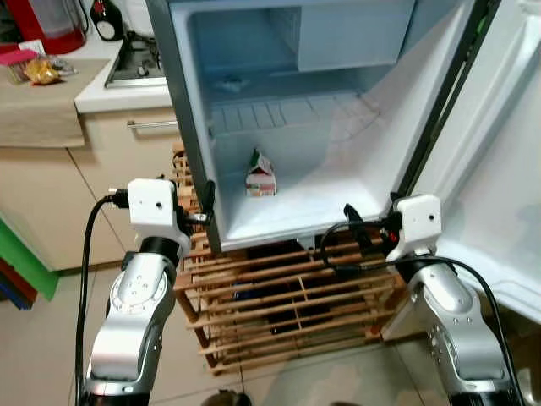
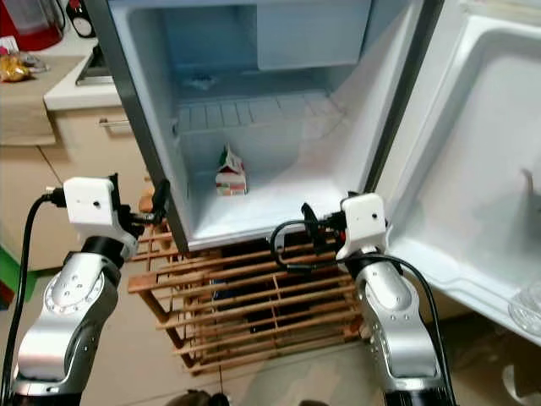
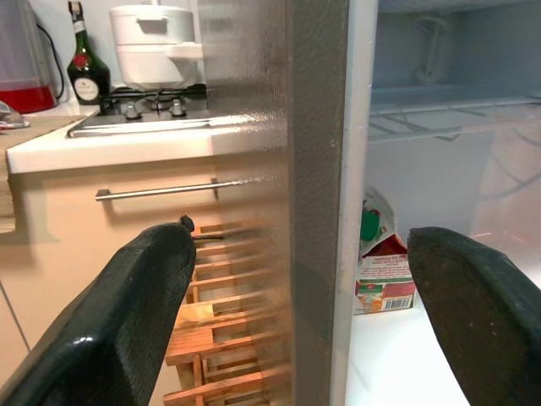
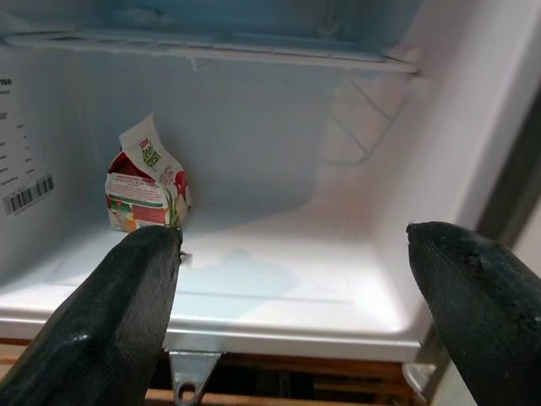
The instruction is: Restocking fridge
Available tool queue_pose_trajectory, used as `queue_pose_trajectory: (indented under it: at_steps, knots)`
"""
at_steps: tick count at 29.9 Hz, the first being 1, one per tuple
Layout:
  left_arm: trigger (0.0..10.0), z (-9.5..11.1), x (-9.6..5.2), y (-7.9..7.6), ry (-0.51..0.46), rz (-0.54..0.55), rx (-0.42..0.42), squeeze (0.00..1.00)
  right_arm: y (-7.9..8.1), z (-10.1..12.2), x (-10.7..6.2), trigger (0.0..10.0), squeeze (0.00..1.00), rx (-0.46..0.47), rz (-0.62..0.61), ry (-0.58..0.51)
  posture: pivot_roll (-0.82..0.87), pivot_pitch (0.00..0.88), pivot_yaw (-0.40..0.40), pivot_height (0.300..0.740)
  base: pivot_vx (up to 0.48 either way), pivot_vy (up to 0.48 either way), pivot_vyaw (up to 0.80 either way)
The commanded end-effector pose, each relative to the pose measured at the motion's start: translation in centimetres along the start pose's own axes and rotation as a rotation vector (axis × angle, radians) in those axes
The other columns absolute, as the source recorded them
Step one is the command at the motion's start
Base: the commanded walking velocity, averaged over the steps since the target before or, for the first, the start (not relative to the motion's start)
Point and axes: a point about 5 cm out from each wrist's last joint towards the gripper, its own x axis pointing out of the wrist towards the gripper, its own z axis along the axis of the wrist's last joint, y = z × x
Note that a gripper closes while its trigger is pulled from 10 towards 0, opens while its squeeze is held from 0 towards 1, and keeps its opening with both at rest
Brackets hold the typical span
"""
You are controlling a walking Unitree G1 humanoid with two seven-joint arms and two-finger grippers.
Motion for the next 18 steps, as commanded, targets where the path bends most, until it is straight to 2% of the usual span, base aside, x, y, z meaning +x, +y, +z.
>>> queue_pose_trajectory:
  at_steps: [1, 5, 7, 14, 18]
  knots:
    - [10.0, 0.0, 0.3, 0.0, 0.005, 0.02, 0.007, 0.0, -0.3, -0.6, -0.5, 10.0, 0.0, 0.021, -0.019, 0.011, -0.1, 0.0, 0.033, 0.74, 0.0, 0.0, 0.0]
    - [10.0, 0.1, 0.6, -0.2, -0.003, 0.029, 0.018, 0.0, -0.3, -0.8, -0.6, 10.0, 0.0, 0.024, -0.027, 0.012, -0.11, 0.0, 0.038, 0.74, 0.0, 0.0, 0.0]
    - [10.0, 0.1, 1.0, -0.1, -0.006, 0.057, 0.047, 0.0, -0.4, -0.7, -0.5, 10.0, 0.0, 0.024, -0.034, 0.008, -0.11, 0.0, 0.041, 0.74, -0.328, 0.0, 0.0]
    - [10.0, 0.0, 1.6, -0.3, -0.004, 0.056, 0.035, 0.0, -0.7, -0.8, -0.6, 10.0, 0.0, 0.022, -0.042, 0.01, -0.12, 0.0, 0.043, 0.74, -0.356, 0.0, 0.0]
    - [10.0, 0.2, 2.1, -0.7, -0.015, 0.02, 0.005, 0.0, -0.7, -1.4, -1.0, 10.0, 0.0, 0.02, -0.044, 0.03, -0.13, 0.0, 0.05, 0.74, 0.0, 0.0, 0.0]
